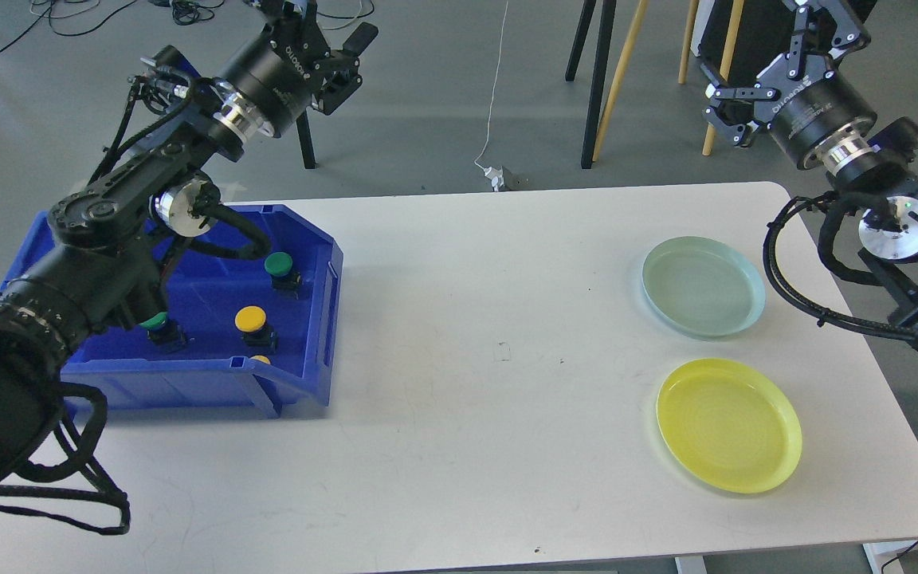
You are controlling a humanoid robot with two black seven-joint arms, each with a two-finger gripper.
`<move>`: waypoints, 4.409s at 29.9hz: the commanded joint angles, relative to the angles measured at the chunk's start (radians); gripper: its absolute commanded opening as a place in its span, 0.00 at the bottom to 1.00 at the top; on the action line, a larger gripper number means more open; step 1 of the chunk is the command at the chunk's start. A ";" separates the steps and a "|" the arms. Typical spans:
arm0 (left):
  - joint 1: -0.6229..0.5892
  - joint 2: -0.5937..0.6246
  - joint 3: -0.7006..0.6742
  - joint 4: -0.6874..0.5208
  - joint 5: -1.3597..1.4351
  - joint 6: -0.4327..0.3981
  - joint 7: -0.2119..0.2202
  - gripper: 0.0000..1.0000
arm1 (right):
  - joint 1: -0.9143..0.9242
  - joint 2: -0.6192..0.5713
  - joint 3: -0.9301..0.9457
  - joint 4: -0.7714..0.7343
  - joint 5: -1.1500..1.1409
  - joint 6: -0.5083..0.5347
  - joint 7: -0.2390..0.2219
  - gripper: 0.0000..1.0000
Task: Pass button and place on color plate
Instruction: 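Reach the left gripper down into the blue bin toward a yellow button, then grasp the yellow button with the left gripper and lift it, then extend the left gripper to the right gripper and hand over the yellow button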
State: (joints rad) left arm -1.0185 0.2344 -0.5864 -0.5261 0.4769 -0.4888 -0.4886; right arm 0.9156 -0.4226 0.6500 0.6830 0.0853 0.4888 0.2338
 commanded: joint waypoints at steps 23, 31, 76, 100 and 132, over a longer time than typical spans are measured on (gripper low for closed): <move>0.030 0.515 0.206 -0.733 0.153 0.093 0.000 0.99 | -0.035 0.002 0.036 -0.023 0.116 0.000 0.016 1.00; -0.442 0.563 1.105 -0.635 0.779 0.309 0.000 0.99 | -0.060 -0.012 0.036 -0.022 0.116 0.000 0.018 1.00; -0.229 0.233 1.332 -0.198 0.993 0.342 0.000 0.51 | -0.142 -0.030 0.045 -0.037 0.116 0.000 0.021 1.00; -0.345 0.533 0.605 -0.695 0.601 0.194 0.000 0.05 | -0.167 -0.257 0.060 0.148 -0.054 0.000 0.021 1.00; -0.074 -0.129 0.421 -0.255 0.427 0.332 0.000 0.07 | -0.208 -0.113 -0.055 0.468 -0.348 -0.024 0.022 0.98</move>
State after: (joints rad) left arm -1.0922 0.1057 -0.1646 -0.7811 0.9040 -0.1565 -0.4888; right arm 0.7058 -0.5362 0.5898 1.1491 -0.2663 0.4793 0.2519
